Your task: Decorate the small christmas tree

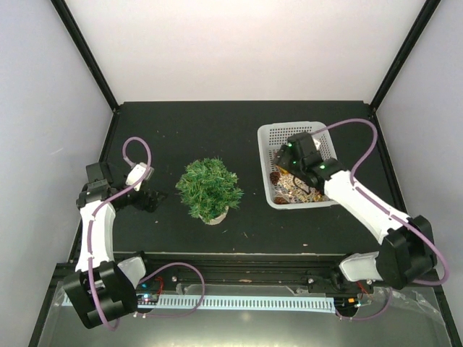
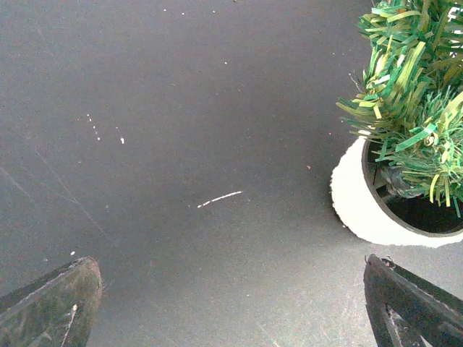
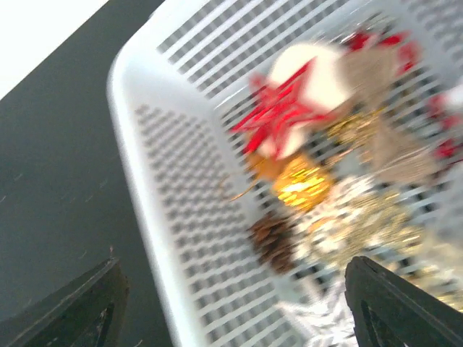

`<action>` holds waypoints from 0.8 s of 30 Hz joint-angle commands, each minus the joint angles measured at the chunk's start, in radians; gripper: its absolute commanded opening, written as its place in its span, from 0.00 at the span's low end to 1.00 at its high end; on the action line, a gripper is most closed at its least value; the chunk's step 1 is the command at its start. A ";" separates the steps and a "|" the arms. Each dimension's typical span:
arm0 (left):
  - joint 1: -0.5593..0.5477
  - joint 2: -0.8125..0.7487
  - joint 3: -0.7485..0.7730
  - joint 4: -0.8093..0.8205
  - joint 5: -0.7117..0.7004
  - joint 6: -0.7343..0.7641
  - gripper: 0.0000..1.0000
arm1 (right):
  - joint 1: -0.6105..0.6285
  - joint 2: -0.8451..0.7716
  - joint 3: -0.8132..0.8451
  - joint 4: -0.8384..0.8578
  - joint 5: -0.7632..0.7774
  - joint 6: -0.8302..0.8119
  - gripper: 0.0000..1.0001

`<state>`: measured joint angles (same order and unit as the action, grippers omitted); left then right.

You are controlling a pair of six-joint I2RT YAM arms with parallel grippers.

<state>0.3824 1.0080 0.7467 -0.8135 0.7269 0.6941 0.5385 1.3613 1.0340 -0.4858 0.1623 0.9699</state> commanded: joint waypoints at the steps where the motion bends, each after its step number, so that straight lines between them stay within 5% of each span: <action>1: 0.009 0.011 0.019 0.037 0.039 0.003 0.99 | -0.122 -0.040 -0.013 -0.129 0.152 -0.144 0.81; 9: 0.007 0.083 0.064 0.016 0.134 -0.017 0.99 | -0.285 0.032 -0.087 -0.100 0.065 -0.184 0.72; 24: 0.007 0.094 0.025 -0.010 0.128 0.044 0.99 | -0.328 0.126 -0.166 -0.036 -0.027 -0.205 0.56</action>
<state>0.3851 1.0954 0.7696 -0.8074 0.8299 0.6941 0.2153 1.5223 0.9009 -0.5396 0.1642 0.7788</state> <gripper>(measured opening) 0.989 0.587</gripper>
